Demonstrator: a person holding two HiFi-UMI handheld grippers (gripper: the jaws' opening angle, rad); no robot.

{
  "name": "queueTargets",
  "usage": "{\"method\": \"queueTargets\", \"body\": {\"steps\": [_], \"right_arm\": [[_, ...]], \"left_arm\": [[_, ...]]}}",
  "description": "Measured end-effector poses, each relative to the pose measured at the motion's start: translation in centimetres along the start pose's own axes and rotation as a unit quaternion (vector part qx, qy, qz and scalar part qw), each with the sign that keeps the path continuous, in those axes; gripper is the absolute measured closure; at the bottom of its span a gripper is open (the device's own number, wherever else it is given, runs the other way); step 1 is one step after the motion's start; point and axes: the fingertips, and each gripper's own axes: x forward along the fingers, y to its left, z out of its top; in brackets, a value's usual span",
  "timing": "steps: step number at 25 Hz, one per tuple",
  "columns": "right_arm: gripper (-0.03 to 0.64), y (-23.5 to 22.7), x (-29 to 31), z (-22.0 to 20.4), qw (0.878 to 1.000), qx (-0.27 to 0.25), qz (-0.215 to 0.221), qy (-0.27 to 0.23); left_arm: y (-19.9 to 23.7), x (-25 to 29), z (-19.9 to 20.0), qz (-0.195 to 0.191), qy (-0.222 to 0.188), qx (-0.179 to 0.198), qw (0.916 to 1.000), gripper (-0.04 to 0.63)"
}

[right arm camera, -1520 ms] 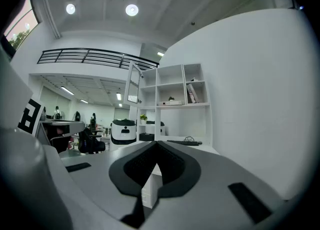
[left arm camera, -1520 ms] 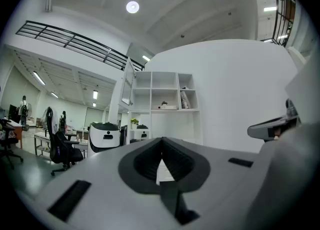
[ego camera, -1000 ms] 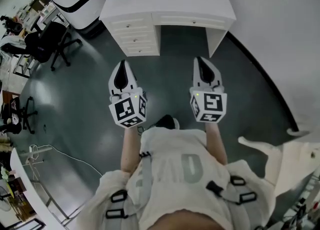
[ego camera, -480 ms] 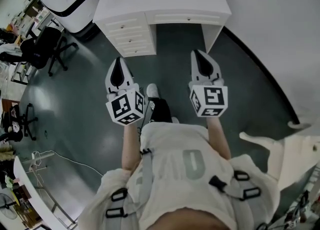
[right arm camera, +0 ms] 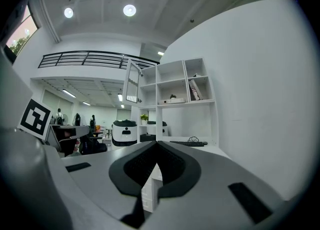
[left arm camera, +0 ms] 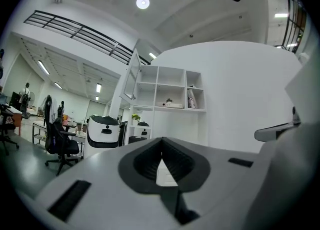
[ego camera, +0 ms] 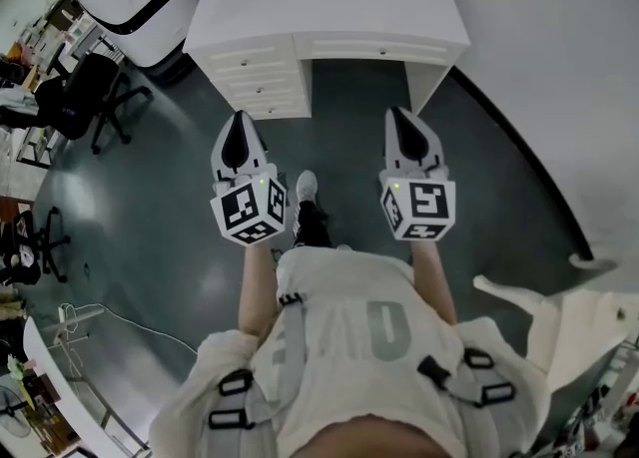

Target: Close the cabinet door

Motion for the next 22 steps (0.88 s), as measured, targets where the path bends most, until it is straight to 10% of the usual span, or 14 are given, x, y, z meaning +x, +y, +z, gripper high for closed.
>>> {"method": "queueTargets", "body": {"steps": [22], "right_arm": [[0.612,1.4,24.2,5.4,0.999,0.002,-0.022,-0.025]], "left_arm": [[5.0,24.6,6.7,-0.075,-0.025,0.032,0.9964,0.591]]}}
